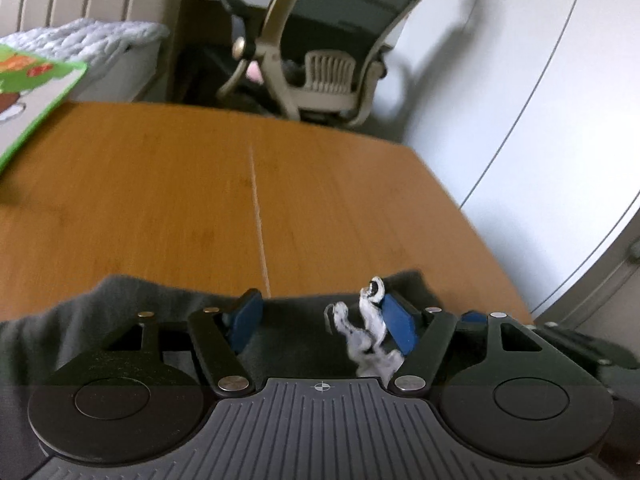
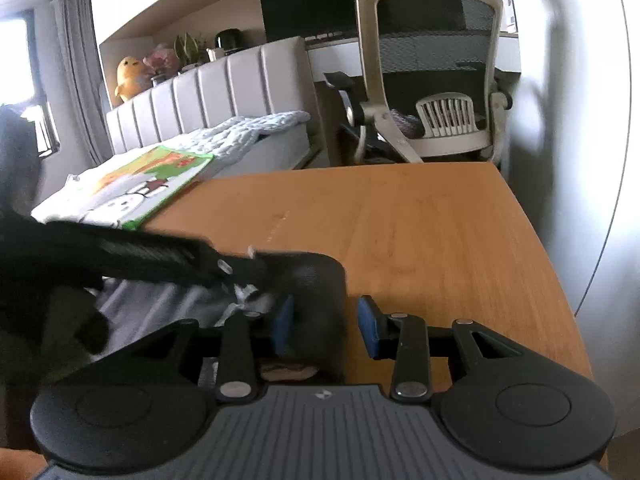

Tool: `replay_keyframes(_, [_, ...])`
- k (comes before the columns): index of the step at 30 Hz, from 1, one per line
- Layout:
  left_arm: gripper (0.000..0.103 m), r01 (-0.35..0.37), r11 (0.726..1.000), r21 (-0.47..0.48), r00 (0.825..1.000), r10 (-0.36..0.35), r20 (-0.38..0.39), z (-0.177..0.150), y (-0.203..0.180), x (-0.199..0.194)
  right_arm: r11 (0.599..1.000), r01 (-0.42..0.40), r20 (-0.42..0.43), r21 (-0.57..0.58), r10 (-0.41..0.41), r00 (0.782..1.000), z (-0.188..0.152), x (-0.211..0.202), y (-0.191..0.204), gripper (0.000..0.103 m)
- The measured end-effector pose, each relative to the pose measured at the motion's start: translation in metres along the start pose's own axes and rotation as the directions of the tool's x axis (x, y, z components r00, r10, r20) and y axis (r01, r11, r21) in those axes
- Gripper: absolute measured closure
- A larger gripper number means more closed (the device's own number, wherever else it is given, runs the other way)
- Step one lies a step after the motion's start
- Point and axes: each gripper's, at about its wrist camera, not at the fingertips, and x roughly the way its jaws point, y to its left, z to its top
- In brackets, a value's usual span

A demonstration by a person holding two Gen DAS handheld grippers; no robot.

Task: Fold clothes
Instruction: 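Keep rolling the grey sweatpants with the right gripper while the left gripper presses the roll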

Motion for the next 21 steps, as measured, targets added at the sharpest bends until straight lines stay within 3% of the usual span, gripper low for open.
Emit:
replay_keyframes(3, [0.029,-0.010,0.999,0.031,1.000,0.009,0.005,-0.003,-0.003,-0.001,1.000,-0.004,-0.004,0.011,0.004,1.000,-0.002,-0.003,0.003,0.063])
replay_keyframes(11, [0.030,0.018,1.000,-0.011,1.000,-0.018,0.009,-0.004,0.004,-0.006,1.000,0.000,-0.048,0.028,0.001,0.999,-0.004,0.007,0.008,0.050])
replay_keyframes(13, [0.030,0.028,0.999,-0.023,1.000,-0.028,0.008,-0.006,0.007,-0.009,0.999,0.001,-0.052,0.047,0.001,0.999,-0.004,0.005,0.008,0.050])
replay_keyframes(15, [0.030,0.031,0.999,-0.033,0.999,-0.031,0.009,-0.008,0.009,-0.013,0.997,-0.001,-0.056,0.071,0.005,0.998,-0.005,0.001,0.010,0.060])
replay_keyframes(17, [0.030,0.038,0.998,-0.044,0.999,-0.037,0.010,-0.010,0.011,-0.019,0.999,0.036,-0.049,-0.020,-0.037,0.998,-0.006,0.000,0.023,0.063])
replay_keyframes(18, [0.030,0.041,0.998,-0.049,0.999,-0.041,0.011,-0.011,0.012,-0.022,0.990,0.074,-0.033,-0.120,-0.078,0.996,-0.007,-0.002,0.037,0.063])
replay_keyframes(19, [0.030,0.046,0.998,-0.051,0.999,-0.046,0.014,-0.012,0.012,-0.026,0.968,0.111,-0.006,-0.223,-0.116,0.993,-0.011,-0.003,0.052,0.064])
replay_keyframes(21, [0.030,0.059,0.997,-0.058,0.998,-0.057,0.025,-0.012,0.014,-0.034,0.889,0.189,0.058,-0.417,-0.181,0.982,-0.019,-0.003,0.081,0.064])
